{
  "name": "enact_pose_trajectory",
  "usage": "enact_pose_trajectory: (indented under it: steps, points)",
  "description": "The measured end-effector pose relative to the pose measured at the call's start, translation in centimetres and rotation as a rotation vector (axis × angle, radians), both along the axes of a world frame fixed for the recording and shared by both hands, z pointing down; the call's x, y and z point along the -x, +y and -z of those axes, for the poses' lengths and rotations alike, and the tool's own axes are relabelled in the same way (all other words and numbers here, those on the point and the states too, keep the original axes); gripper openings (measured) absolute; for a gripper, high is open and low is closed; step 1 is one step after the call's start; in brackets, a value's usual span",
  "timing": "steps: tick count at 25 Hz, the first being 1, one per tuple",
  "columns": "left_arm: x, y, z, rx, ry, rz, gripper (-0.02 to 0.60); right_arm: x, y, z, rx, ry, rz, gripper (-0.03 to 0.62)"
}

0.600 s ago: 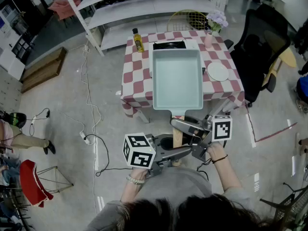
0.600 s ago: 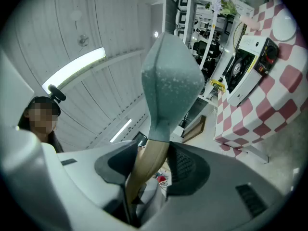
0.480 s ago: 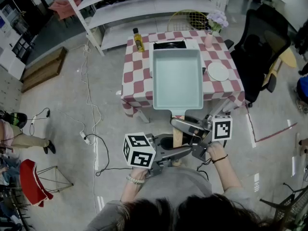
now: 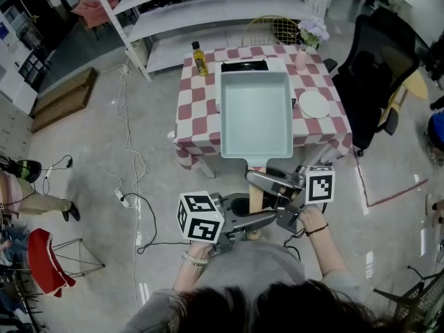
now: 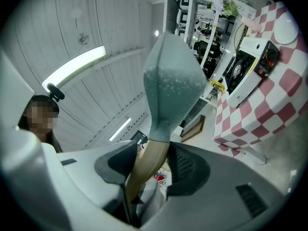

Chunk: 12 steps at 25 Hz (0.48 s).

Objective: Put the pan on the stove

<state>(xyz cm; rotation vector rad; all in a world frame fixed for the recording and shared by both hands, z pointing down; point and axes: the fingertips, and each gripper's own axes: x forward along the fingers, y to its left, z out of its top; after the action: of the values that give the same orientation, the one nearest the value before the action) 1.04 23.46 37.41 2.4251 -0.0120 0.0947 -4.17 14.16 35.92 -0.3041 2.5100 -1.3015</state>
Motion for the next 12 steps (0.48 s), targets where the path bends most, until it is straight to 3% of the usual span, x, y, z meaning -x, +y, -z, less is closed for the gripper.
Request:
enact_pose_trajectory:
  steps: [12]
  points:
    - [-1.5,-0.2,0.0,-0.009,0.004,0.032,0.155,-1.2,-0.1,0.2,0.004,-0.007,0.012,0.207]
